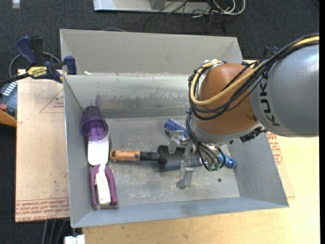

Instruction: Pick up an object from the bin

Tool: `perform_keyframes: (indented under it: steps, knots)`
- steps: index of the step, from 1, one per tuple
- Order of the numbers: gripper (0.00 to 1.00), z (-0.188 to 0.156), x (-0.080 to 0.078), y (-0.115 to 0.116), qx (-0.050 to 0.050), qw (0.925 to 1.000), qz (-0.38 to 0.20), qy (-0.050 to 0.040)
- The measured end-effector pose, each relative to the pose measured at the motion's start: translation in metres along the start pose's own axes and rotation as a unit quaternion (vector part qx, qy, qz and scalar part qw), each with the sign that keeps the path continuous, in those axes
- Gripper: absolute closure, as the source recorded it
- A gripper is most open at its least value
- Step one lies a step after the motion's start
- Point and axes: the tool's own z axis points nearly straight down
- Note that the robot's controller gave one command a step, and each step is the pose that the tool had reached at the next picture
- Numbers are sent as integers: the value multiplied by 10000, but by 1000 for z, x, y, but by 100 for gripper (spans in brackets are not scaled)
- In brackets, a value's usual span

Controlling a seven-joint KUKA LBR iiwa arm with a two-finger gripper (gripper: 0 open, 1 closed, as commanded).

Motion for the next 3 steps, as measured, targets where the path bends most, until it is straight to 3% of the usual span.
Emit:
perform_keyframes:
  steps: [1, 2, 3]
  knots:
    - [0, -4, -2, 0, -3, 10000, 13, -40]
    - [0, 66, -11, 0, -10, 9999, 109, -34]
    - [0, 114, -11, -3, 5, 9998, 172, -46]
